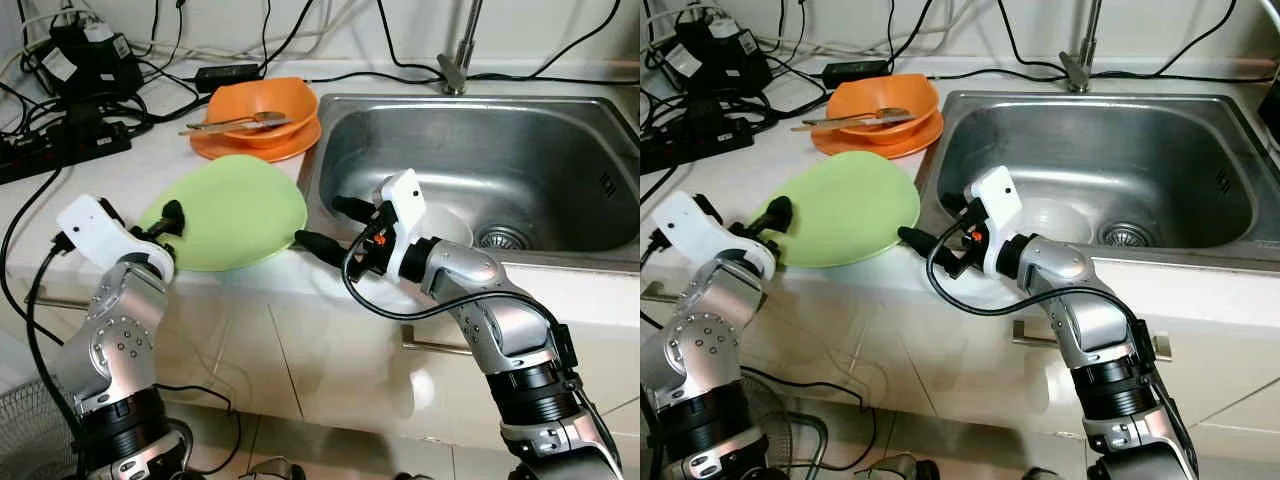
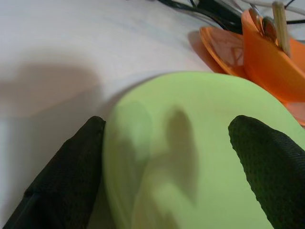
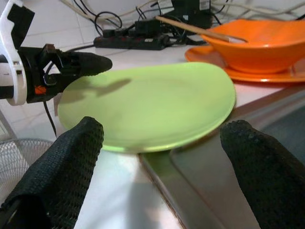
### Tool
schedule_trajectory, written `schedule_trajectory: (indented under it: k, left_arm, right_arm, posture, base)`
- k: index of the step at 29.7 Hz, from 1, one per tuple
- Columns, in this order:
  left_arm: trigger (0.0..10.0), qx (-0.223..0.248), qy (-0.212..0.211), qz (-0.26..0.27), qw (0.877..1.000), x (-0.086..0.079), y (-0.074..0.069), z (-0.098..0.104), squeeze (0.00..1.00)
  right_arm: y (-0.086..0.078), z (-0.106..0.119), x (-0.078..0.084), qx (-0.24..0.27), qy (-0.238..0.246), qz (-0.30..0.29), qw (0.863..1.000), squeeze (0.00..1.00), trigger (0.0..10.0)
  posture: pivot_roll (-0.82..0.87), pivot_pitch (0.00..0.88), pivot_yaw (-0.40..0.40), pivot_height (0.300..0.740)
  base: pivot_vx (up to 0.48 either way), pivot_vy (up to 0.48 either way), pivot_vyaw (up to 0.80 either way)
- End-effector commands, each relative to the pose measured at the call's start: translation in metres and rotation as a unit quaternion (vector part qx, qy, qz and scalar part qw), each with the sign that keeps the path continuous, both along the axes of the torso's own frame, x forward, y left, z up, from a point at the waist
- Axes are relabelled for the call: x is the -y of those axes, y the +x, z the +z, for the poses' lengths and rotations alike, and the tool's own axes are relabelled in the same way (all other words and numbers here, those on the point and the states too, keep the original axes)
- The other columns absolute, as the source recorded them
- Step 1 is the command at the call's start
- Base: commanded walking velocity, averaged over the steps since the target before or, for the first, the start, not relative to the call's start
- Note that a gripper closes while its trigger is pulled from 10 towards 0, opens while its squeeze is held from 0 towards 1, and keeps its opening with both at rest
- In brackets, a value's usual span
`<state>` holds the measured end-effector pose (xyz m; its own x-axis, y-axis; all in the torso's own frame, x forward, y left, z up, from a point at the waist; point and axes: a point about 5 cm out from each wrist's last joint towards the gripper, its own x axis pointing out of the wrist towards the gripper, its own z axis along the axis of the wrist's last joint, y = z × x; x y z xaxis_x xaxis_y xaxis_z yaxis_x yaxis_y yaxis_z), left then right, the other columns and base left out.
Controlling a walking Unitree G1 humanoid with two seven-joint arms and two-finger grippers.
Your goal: Kitchen organization
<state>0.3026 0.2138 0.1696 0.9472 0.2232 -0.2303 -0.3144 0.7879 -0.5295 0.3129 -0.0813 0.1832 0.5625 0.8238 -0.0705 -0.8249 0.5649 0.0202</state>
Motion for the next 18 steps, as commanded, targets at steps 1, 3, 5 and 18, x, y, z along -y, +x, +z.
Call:
schedule_trajectory:
  k: [1, 3, 5, 18]
  left_arm:
    - [10.0, 0.0, -0.014, -0.007, 1.0, 0.0005, 0.0011, 0.0013, 0.0]
    - [10.0, -0.001, -0.071, -0.009, 0.997, 0.0052, 0.0021, -0.0015, 0.0]
    - [10.0, -0.005, -0.12, -0.002, 0.993, 0.008, 0.0023, -0.0048, 0.0]
    - [0.0, -0.001, -0.209, -0.007, 0.978, 0.0072, 0.0022, -0.0075, 0.0]
  right_arm:
    - [-0.0049, 0.0021, -0.0029, 0.002, 0.0, 0.018, 1.0, 0.0, 10.0]
    - [-0.0104, 0.0018, -0.0034, 0.003, -0.01, 0.044, 0.999, 0.0, 10.0]
    - [-0.0122, 0.0013, -0.0041, 0.004, -0.013, 0.05, 0.999, 0.0, 10.0]
    - [-0.0139, -0.0011, -0.0041, 0.004, -0.026, 0.056, 0.998, 0.0, 10.0]
  posture:
    - [0.06, 0.048, 0.124, 0.74]
    - [0.06, 0.048, 0.124, 0.74]
    - [0.05, 0.045, 0.123, 0.74]
    - [0.05, 0.049, 0.116, 0.74]
  base:
    - [0.0, 0.0, 0.0]
    - [0.0, 0.0, 0.0]
    - [0.0, 0.0, 0.0]
    - [0.0, 0.0, 0.0]
